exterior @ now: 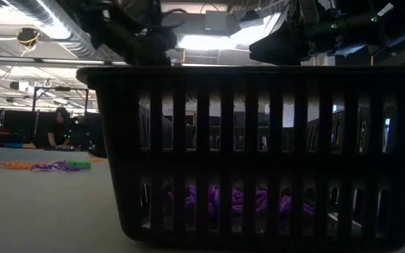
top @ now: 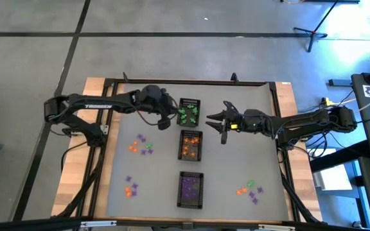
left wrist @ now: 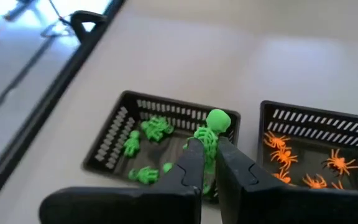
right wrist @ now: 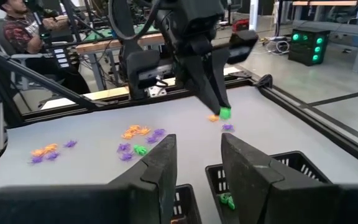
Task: Sort Halloween decoration
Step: Put the green skeleton toy into the top black bin
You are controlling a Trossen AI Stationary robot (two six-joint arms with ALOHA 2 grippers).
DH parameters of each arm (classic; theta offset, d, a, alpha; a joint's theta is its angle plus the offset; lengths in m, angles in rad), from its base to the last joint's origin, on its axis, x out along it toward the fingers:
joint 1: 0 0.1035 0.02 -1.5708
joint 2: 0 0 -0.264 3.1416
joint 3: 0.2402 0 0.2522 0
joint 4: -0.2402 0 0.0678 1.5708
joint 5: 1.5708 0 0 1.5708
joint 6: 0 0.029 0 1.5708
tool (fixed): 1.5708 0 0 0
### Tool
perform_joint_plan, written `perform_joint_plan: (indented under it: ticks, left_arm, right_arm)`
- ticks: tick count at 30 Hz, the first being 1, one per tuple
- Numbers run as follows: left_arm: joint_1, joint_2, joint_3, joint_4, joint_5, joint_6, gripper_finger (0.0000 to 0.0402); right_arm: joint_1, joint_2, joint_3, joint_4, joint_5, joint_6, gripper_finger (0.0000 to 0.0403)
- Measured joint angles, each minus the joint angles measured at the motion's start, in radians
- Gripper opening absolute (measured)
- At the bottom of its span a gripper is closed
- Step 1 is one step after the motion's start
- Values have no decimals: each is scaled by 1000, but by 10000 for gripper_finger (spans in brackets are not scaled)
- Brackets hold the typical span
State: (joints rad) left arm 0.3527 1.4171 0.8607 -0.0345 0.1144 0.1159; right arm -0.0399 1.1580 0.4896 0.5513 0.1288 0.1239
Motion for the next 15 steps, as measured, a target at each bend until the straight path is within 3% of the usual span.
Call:
perform_joint_plan:
  ticks: [8,15]
  left_arm:
    - [0,200,144,-3,31,-6,5]
    - [3,281,221,-85,-19,6,85]
  right_arm:
    - [0,0,0,0,2,0,124]
    - [1,0,0,-19,-8,1,124]
